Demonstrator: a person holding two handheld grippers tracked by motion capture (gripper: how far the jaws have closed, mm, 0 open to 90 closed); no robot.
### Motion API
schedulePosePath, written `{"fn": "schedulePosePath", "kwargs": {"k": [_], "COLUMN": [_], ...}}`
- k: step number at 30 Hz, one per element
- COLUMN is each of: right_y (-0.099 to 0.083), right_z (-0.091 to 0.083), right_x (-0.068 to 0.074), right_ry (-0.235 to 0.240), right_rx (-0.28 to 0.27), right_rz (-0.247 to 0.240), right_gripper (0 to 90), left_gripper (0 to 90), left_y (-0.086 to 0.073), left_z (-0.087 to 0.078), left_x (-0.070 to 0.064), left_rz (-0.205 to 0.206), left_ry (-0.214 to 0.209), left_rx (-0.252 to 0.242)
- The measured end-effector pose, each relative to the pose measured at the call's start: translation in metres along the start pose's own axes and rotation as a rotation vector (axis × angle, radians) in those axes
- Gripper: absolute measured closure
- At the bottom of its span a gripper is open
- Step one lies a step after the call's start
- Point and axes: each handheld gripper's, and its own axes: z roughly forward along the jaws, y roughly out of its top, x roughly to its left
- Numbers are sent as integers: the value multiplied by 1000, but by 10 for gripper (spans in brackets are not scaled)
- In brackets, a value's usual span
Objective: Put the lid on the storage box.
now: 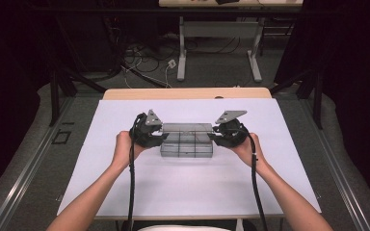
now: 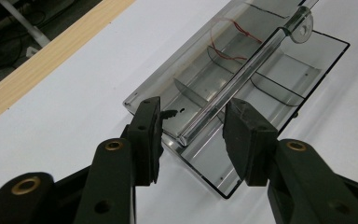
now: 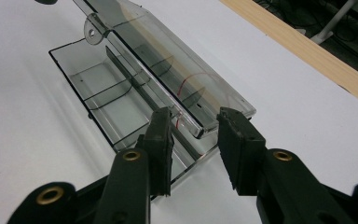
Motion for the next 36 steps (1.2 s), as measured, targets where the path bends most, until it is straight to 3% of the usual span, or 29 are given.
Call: {"fn": "schedulePosePath", "kwargs": {"k": [9, 14, 29, 36], "right_y": [-8, -12, -23, -30], "right_z": [0, 1, 4, 6], "right_x": [6, 9, 15, 13], "right_ry": [3, 1, 16, 31], "right_rx": [1, 8, 23, 48], "right_rz": [8, -1, 4, 22], "right_gripper": [651, 645, 647, 620], "left_gripper": [571, 583, 587, 561], "left_y": [-6, -11, -23, -28], "left_z": [-2, -2, 7, 7], "left_x": [-1, -5, -10, -7], "left_rz": [-3, -12, -10, -46], "left_ry": [-40, -37, -47, -56], "left_rx": [20, -4, 45, 48]}}
